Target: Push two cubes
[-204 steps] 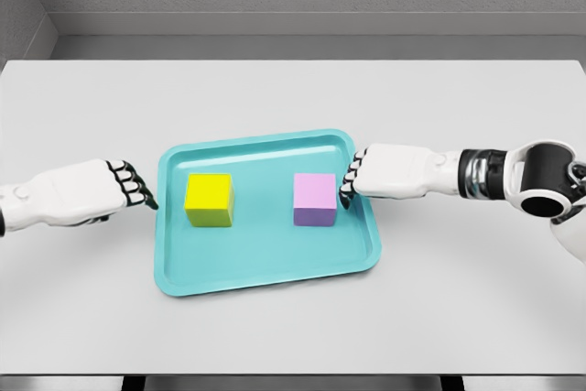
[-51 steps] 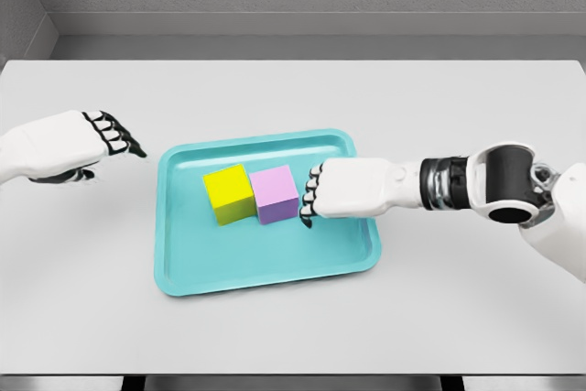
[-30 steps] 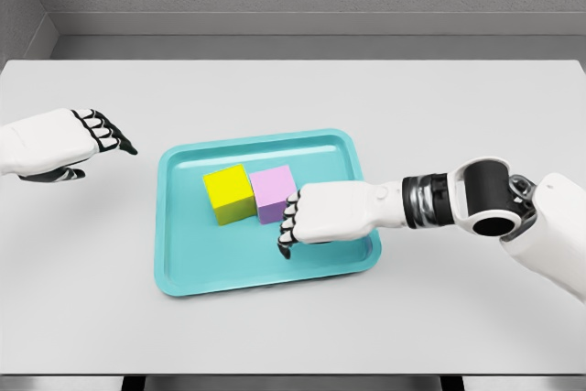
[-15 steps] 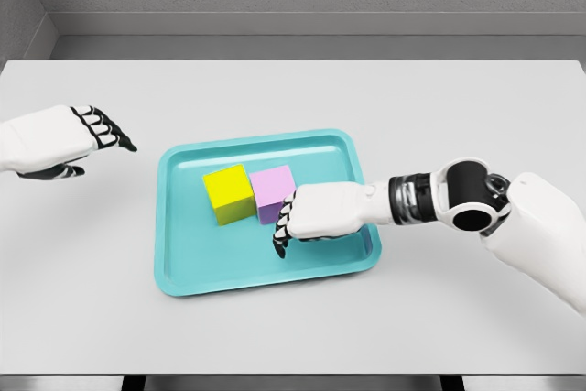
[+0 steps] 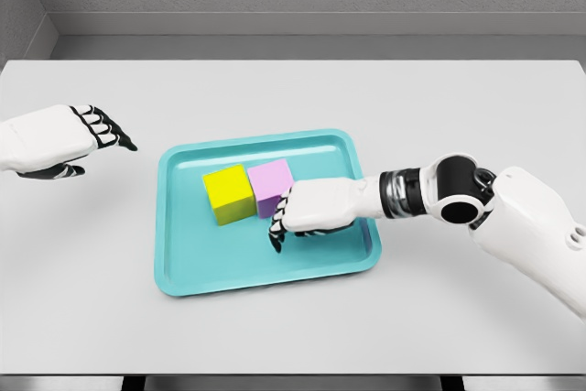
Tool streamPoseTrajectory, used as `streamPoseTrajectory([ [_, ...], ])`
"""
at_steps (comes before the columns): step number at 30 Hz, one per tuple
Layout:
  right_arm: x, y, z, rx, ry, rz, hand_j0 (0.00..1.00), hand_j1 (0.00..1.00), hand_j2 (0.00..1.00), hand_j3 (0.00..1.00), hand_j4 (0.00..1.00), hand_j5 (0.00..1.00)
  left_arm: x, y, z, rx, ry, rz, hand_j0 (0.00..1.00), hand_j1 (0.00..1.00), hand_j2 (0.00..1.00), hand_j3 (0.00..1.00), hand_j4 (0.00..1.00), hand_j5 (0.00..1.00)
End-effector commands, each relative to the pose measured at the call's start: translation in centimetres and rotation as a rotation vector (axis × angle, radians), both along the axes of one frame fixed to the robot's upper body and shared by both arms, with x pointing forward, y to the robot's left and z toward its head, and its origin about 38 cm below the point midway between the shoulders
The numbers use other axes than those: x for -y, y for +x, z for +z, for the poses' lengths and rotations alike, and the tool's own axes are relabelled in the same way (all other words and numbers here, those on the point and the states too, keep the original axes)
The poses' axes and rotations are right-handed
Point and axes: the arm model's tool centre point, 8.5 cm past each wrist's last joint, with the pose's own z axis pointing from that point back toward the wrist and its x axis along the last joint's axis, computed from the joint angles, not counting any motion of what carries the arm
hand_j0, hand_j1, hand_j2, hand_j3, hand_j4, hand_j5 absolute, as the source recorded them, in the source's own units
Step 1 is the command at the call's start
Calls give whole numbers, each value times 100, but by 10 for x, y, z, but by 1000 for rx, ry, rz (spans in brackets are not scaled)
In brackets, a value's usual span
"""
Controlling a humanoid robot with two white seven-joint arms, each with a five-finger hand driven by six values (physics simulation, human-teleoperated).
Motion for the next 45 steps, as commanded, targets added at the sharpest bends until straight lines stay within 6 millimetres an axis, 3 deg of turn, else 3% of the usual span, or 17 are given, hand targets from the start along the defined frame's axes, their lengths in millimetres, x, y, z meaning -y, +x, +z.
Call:
streamPoseTrajectory([
  [1, 2, 2, -1, -6, -2, -9, 54, 54, 54, 54, 54, 54, -1, 0, 1, 0, -5, 3, 81, 81, 81, 81, 81, 81],
  [12, 6, 9, -4, -3, -20, -29, 54, 54, 54, 54, 54, 54, 0, 0, 2, 0, -14, 2, 81, 81, 81, 81, 81, 81],
  [20, -6, 7, 1, 6, 0, -8, 54, 54, 54, 54, 54, 54, 0, 0, 2, -1, -14, 2, 81, 81, 81, 81, 81, 81],
  [29, -6, 8, 2, 11, -2, -9, 54, 54, 54, 54, 54, 54, 0, 0, 2, 0, -16, 2, 81, 81, 81, 81, 81, 81],
  [33, -4, 2, 4, 17, -1, 4, 54, 54, 54, 54, 54, 54, -1, 0, 3, -3, -30, 2, 94, 94, 94, 94, 94, 94],
  [35, 4, 0, 9, 32, -8, 6, 54, 54, 54, 54, 54, 54, -2, 0, 5, -4, -26, 4, 99, 99, 99, 99, 99, 99],
  [39, 27, -15, 28, 70, -21, 25, 54, 54, 54, 54, 54, 54, -6, 0, 7, -6, -35, 13, 100, 100, 100, 100, 100, 100],
  [41, 56, -23, 37, 65, -49, 9, 54, 54, 54, 54, 54, 54, -10, 0, 10, -6, -33, 19, 100, 100, 100, 100, 100, 100],
  [42, 82, -20, 58, 79, -41, -39, 54, 54, 54, 54, 54, 54, -12, 0, 10, -10, -43, 25, 100, 100, 100, 100, 100, 100],
  [44, 128, -6, 117, 125, 64, -160, 55, 55, 55, 55, 55, 55, -17, 1, 11, -14, -53, 40, 100, 100, 100, 100, 100, 100],
  [45, 142, -4, 140, 136, 117, -192, 55, 55, 55, 55, 55, 55, -20, 1, 13, -16, -43, 44, 100, 100, 100, 100, 100, 100],
])
